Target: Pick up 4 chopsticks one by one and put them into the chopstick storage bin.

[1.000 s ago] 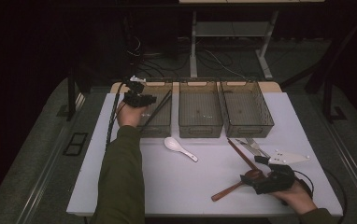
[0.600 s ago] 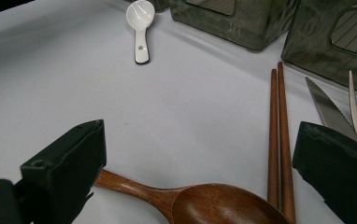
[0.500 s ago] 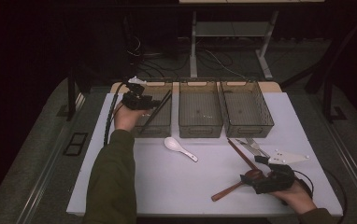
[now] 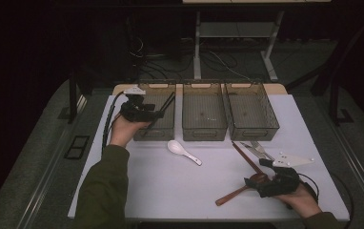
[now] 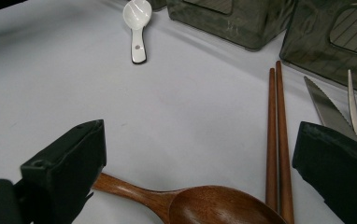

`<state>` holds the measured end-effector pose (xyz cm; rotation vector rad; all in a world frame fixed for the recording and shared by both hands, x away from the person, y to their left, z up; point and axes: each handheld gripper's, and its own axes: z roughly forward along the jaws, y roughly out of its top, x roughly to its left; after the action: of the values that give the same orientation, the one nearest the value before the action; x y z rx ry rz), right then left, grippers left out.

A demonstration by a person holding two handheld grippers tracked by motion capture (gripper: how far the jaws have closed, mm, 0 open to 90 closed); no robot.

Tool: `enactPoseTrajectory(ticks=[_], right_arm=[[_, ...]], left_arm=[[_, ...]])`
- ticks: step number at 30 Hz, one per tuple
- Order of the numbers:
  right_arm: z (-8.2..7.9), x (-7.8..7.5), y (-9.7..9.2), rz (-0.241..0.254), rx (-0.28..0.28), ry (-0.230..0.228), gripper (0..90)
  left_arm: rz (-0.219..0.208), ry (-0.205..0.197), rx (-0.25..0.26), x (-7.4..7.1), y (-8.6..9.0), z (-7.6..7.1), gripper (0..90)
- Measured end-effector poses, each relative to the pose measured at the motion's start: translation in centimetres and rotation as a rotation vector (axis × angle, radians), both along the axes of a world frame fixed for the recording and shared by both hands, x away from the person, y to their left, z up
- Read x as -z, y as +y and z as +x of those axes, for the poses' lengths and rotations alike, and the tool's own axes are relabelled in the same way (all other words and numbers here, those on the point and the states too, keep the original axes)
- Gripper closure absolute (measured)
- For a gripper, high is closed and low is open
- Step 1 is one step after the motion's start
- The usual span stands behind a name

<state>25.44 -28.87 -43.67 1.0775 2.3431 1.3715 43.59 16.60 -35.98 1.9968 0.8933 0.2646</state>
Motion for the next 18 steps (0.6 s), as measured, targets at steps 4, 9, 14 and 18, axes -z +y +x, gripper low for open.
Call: enactPoseTrajectory(ticks=[4, 9, 14, 18], right_arm=[[0.1, 0.0, -0.1, 0.0, 0.004, -0.002, 3.3], [0.0, 0.2, -0.2, -0.011, 0.002, 0.004, 3.3], [-0.1, 0.1, -0.2, -0.008, 0.002, -0.002, 3.3], [-0.1, 0.1, -0.2, -0.009, 0.007, 0.0, 3.3]], left_arm=[[-0.012, -0.008, 0.022, 0.0, -0.5, -1.3, 38.6], [-0.018, -0.024, 0.055, 0.3, -0.7, -3.2, 35.9], [-0.027, -0.045, 0.073, 0.7, -0.8, -5.5, 32.0], [-0.021, -0.048, 0.094, 1.4, -0.9, -7.3, 28.1]])
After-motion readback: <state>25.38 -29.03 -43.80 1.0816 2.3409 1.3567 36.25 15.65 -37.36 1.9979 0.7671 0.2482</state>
